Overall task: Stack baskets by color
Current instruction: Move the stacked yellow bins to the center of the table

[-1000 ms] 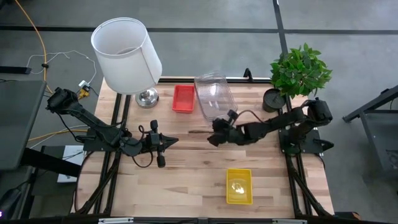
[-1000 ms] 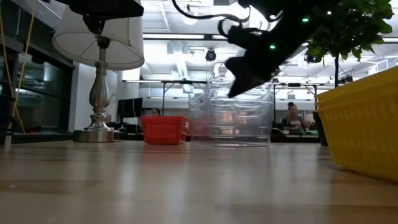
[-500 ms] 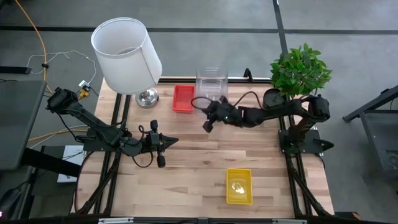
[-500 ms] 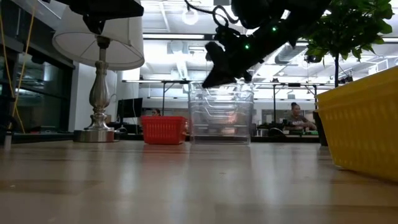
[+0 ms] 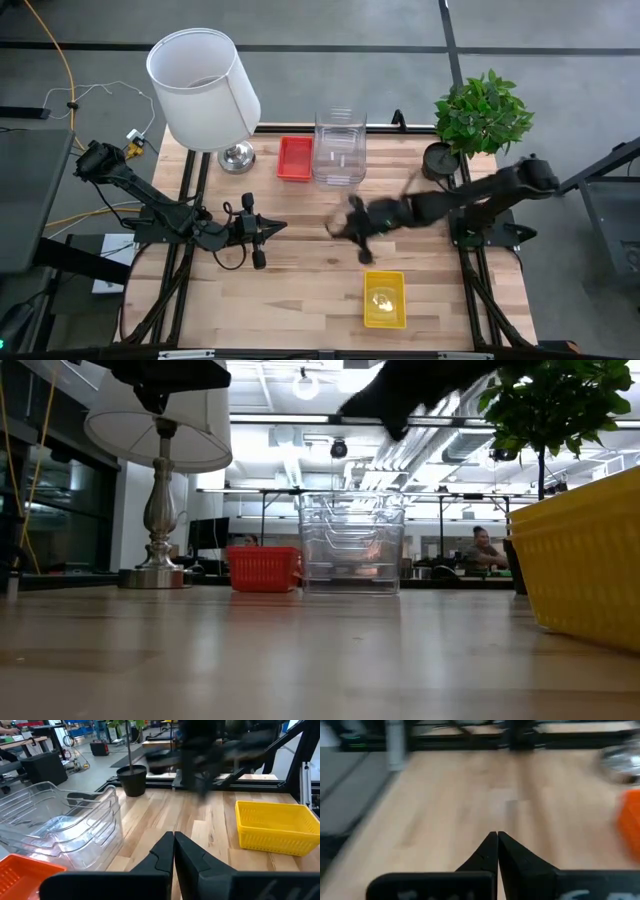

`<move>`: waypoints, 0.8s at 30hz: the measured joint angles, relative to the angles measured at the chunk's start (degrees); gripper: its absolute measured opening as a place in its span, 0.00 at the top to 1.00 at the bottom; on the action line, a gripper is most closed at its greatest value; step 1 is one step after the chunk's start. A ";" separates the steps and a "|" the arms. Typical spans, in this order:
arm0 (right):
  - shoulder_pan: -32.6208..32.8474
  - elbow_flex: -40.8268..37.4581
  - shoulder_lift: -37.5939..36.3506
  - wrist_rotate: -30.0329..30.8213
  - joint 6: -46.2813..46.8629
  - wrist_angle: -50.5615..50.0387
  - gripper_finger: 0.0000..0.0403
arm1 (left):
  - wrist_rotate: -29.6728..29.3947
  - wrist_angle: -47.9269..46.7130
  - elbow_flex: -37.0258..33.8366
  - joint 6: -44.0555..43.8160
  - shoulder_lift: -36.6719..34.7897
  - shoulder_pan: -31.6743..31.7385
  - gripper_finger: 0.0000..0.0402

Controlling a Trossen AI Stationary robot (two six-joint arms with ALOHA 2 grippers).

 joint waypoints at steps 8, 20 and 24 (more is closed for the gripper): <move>18.14 0.02 -5.19 -0.25 16.14 -16.57 1.00 | 0.03 0.37 0.02 -0.44 -0.02 0.01 1.00; 27.38 0.00 5.04 4.68 30.22 -23.70 1.00 | 0.14 0.59 0.02 -0.46 -0.02 0.02 1.00; 25.36 0.00 7.29 4.04 30.36 -27.66 1.00 | 0.25 0.57 0.02 -0.46 -0.02 0.02 1.00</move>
